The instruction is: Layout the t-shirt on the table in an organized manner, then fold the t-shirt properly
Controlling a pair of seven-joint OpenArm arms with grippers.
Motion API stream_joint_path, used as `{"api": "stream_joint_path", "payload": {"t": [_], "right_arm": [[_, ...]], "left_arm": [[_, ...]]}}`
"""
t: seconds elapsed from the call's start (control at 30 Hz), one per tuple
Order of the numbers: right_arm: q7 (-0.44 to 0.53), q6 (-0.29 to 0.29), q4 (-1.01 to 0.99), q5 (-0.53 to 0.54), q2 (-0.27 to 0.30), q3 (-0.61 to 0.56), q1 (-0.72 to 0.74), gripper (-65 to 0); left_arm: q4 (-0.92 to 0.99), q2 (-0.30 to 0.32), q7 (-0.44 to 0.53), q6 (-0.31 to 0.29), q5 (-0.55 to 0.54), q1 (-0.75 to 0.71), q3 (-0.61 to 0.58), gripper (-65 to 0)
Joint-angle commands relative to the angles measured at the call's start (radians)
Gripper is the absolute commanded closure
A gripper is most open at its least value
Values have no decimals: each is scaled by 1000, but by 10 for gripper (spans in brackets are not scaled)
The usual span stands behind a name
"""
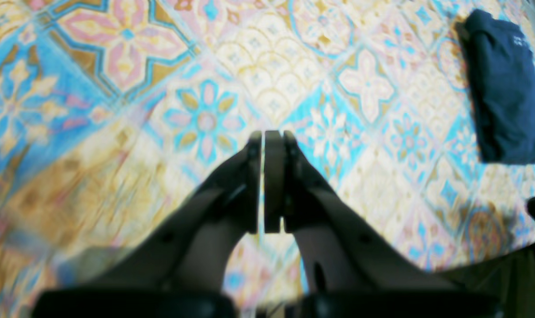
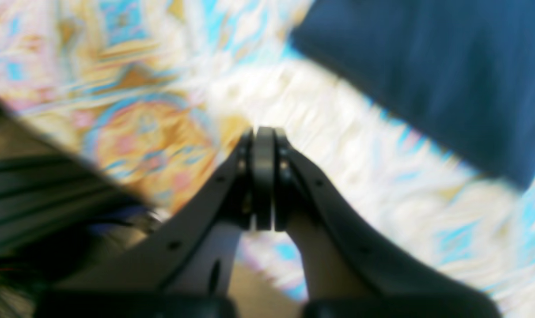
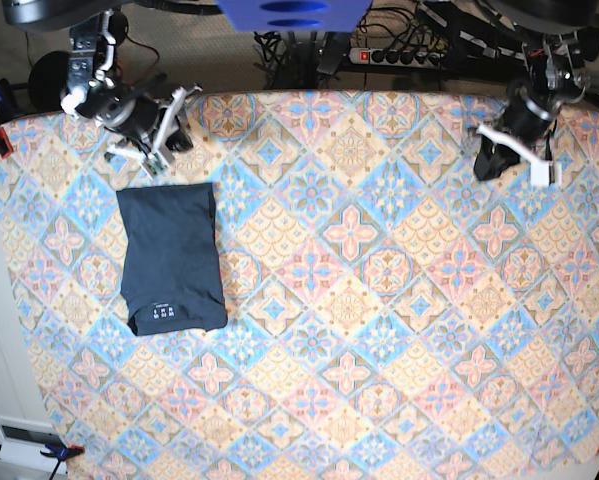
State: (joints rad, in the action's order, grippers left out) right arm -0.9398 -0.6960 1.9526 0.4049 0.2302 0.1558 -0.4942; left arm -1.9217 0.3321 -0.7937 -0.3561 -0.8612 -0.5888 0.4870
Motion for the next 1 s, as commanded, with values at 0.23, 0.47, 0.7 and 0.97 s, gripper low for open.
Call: {"api": "stream_joint_path", "payload": {"t": [0.23, 0.47, 0.7, 0.97], "right_arm": [[-84, -2, 14, 203, 10, 241, -131, 0], [-112, -2, -38, 111, 10, 293, -295, 0], [-109, -2, -289, -64, 10, 207, -329, 0], [58, -2, -674, -79, 10, 144, -288, 0]], "left_arm": [[-88, 8, 20, -4, -8, -248, 112, 0], [-60, -20, 24, -4, -2, -418, 126, 0], [121, -90, 27, -4, 98, -451, 121, 0], [517, -95, 194, -5, 300, -287, -73, 0]]}}
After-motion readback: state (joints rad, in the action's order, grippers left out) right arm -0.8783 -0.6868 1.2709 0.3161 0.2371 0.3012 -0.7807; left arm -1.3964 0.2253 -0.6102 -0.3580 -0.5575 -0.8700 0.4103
